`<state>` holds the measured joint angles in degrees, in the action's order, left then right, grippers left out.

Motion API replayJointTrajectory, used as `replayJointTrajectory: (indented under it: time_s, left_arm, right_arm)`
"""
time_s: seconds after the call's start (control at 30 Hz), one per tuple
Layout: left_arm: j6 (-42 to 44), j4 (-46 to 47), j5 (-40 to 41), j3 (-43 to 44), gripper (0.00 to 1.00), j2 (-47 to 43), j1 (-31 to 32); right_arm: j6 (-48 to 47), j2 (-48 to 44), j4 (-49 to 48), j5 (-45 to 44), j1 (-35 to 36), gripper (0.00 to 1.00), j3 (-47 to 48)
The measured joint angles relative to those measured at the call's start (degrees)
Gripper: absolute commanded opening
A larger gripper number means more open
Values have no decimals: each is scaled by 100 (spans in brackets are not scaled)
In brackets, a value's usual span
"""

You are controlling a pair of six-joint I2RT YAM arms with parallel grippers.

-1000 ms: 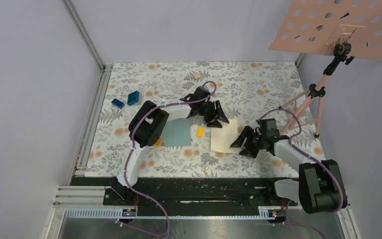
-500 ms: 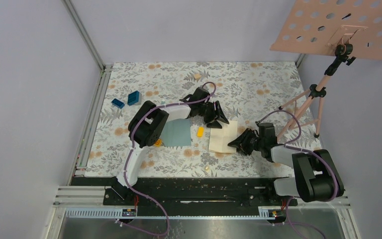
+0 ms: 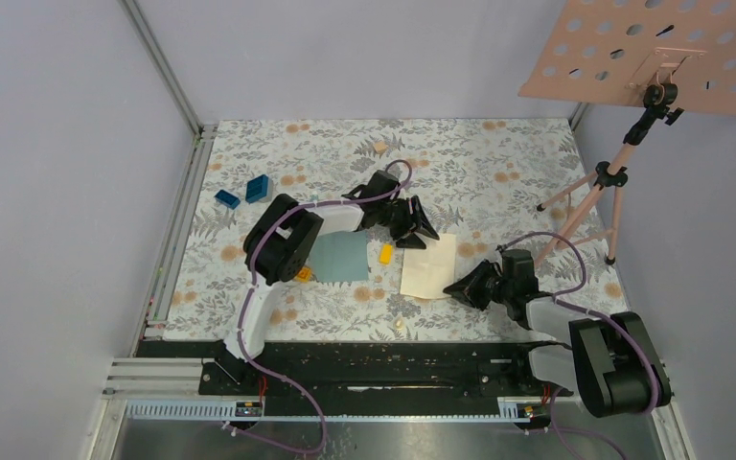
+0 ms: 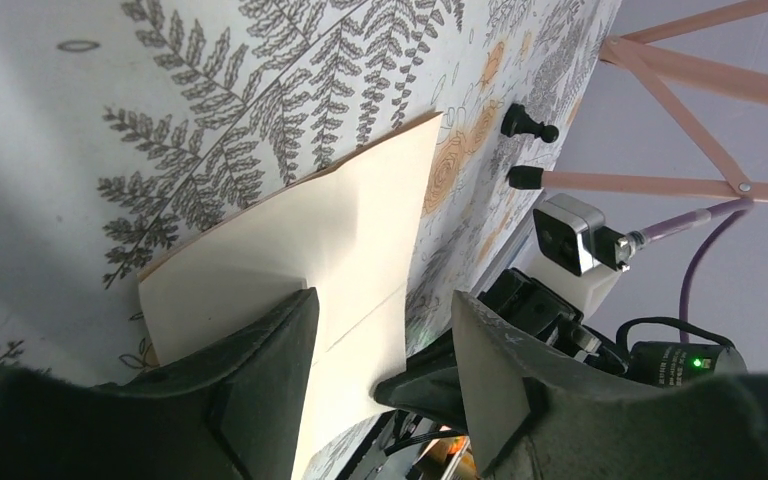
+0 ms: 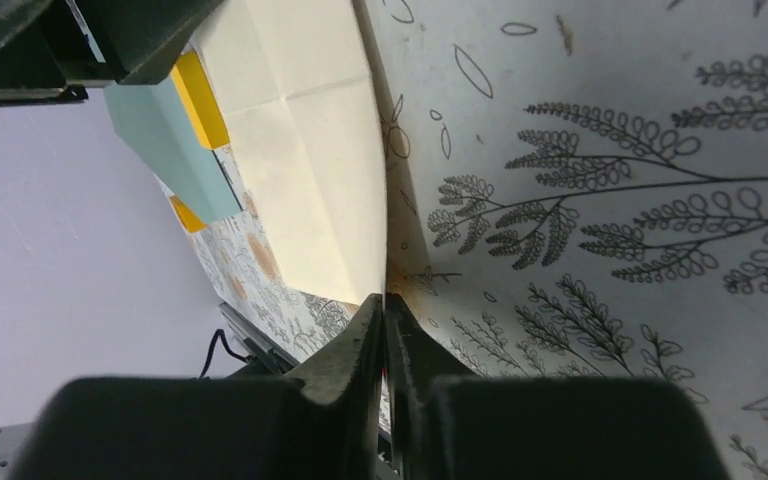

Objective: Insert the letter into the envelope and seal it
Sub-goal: Fold the letter at the center of the board.

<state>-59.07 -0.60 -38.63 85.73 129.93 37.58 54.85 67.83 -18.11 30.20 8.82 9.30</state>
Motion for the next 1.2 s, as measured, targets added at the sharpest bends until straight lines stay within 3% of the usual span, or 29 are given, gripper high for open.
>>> replayJointTrajectory:
  time_s: [0.07,0.33,0.67,0.8,0.93,1.03,1.2]
  left_arm:
    - [7,26,-9,-74,54,-46,-9]
    - [295,-262,72,-369,54,-334,-20]
    - [396,-269,46,-380,54,-341,-20]
    - [411,-223,22,-428,54,-356,-20]
    - [417,-192,4,-737,54,-551,7]
    - [393,-205,59,-1108,54,-813,90]
    - [164,48,160,-1427,54,-975,210]
  right_arm:
    - [17,92,-96,28,2,0,22]
    - [55,208,-138,197,2,0,470]
    - [157,-81,273,227,2,5,807]
    - [149,-70,433,188,2,27,887]
    - [66,-11,695,39,-2,66,984]
    - [-44,11,887,-59,-9,73,1054]
    - [122,136,380,-35,-4,73,765]
